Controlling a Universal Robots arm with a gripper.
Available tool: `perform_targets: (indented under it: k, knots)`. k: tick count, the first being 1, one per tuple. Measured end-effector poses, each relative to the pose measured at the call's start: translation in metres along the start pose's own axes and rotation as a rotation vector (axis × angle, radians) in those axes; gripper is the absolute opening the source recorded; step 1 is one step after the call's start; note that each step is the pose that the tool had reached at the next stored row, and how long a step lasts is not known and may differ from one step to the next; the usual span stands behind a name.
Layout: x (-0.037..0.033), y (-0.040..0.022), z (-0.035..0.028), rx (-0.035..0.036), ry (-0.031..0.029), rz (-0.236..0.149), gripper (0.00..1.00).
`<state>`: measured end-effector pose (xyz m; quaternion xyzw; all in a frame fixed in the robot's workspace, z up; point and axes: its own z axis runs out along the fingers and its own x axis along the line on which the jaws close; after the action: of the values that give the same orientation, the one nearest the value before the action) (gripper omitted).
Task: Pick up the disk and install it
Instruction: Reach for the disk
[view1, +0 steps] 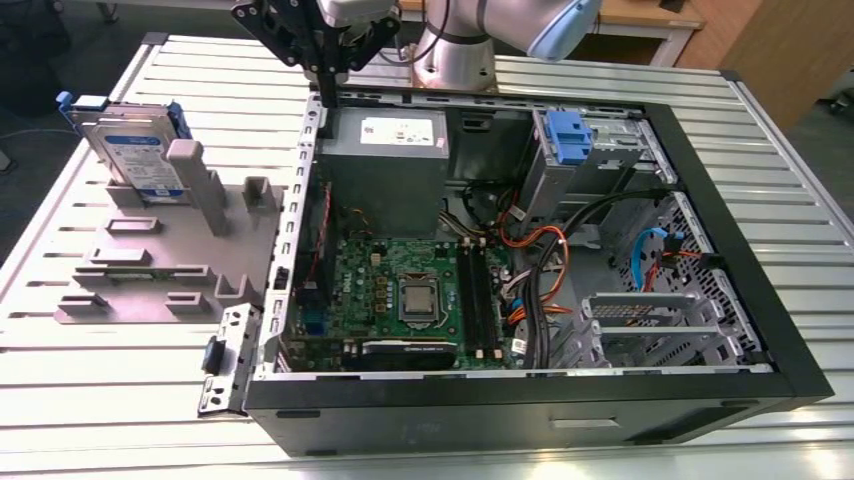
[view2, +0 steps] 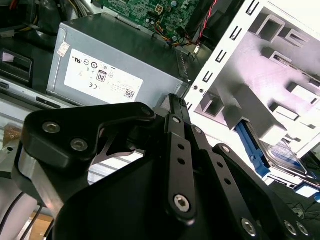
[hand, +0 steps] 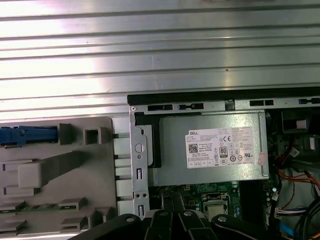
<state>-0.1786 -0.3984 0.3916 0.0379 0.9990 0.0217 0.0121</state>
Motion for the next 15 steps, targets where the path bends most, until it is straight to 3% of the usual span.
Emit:
perform_targets:
  k: [15]
  knots:
    - [0.0049, -0.0004, -0.0001, 0.0000, 0.0000, 0.000, 0.11]
